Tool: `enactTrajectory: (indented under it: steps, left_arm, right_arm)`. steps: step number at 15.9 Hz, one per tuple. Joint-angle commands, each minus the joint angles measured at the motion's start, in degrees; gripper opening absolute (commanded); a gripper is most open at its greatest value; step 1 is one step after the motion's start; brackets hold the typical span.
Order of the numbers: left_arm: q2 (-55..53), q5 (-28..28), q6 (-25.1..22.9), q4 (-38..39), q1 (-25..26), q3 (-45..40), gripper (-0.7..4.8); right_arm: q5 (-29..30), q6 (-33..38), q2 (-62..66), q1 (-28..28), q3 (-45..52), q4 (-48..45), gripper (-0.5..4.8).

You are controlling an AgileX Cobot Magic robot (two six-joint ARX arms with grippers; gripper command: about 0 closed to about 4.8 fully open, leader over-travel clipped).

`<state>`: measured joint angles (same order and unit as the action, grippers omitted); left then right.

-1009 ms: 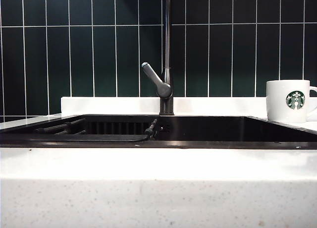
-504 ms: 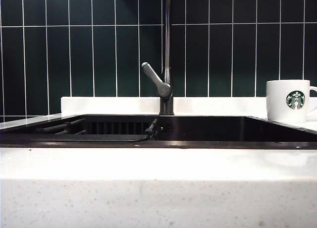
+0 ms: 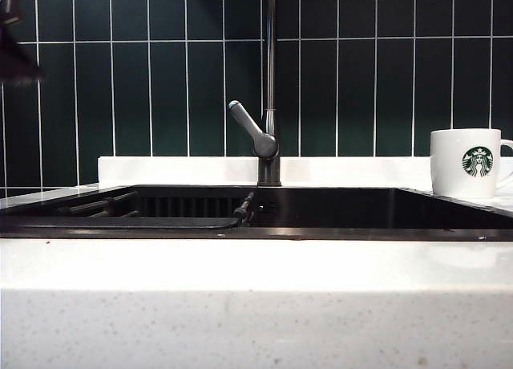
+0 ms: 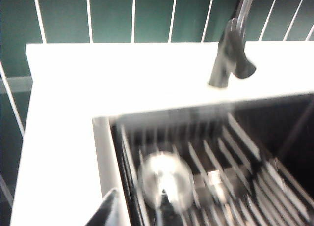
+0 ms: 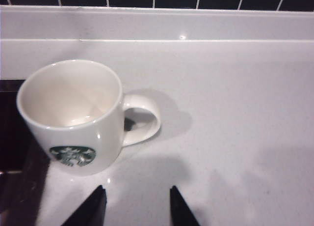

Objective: Pick up the mug next to the sink, go to the faucet to get some water, pour the water into the sink, and finally put the mug back to its place.

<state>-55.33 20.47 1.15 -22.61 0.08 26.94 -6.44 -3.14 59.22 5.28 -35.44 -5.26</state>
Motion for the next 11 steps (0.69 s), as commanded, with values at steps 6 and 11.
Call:
enactTrajectory:
  steps: [6, 11]
  left_arm:
    - [-6.8, 1.6, -2.4, -7.4, -1.1, 3.1, 1.52]
    - [-14.3, 1.9, -2.8, -7.5, -3.8, 8.3, 1.56]
  right_arm:
    - [0.0, -3.8, 14.1, 1.0, -0.2, -13.6, 2.04]
    - [2.6, -4.0, 17.7, 3.0, -0.2, -19.7, 2.25]
